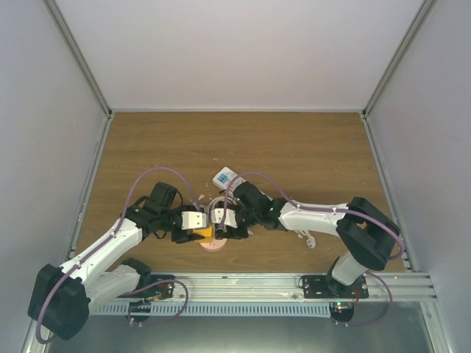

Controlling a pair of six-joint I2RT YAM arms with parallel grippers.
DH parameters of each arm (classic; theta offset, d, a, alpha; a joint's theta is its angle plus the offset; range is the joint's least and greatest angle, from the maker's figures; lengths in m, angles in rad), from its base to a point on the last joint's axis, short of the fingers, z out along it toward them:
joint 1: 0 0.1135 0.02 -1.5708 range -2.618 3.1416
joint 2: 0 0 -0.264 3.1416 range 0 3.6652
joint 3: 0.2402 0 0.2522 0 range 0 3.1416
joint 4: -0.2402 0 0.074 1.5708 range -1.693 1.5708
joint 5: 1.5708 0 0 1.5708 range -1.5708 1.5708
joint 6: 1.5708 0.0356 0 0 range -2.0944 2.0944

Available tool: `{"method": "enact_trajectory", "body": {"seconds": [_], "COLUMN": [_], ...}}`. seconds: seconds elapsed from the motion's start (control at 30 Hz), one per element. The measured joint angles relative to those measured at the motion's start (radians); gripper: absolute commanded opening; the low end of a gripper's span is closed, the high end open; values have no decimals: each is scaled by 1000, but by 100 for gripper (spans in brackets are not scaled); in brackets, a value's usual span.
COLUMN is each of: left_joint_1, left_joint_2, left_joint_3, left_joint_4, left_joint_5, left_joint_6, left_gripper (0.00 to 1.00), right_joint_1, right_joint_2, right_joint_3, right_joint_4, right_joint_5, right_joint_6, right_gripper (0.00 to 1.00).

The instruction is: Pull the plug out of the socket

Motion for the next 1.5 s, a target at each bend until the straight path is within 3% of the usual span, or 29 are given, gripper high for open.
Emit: {"method": "enact_trajectory", "body": {"seconds": [0.2, 0.3, 0.53, 1.27, 1.5], "left_joint_1": [-8, -9, -10, -15, -15], "left_joint_2": [-13, -15, -16, -17, -17], "left_joint_3": [-25, -30, -31, -41, -48], "left_joint_4": [42, 50, 55, 87, 99], "left_joint_5": [7, 8, 5, -5, -5], "left_joint_6": [-34, -47, -63, -80, -78], "left_gripper": [43, 43, 43, 44, 47], "right_joint_1": [-5, -27, -118, -92, -91], "right_joint_2": [-18, -63, -138, 18, 33], "right_joint_3": [4, 3, -41, -89, -89], "right_joint_4": [-40, -55, -54, 62, 113], "right_joint_5": [34, 31, -10, -114, -115], "right_joint_6": [31, 51, 63, 51, 63], "right_gripper": [75, 76, 72, 61, 47]}}
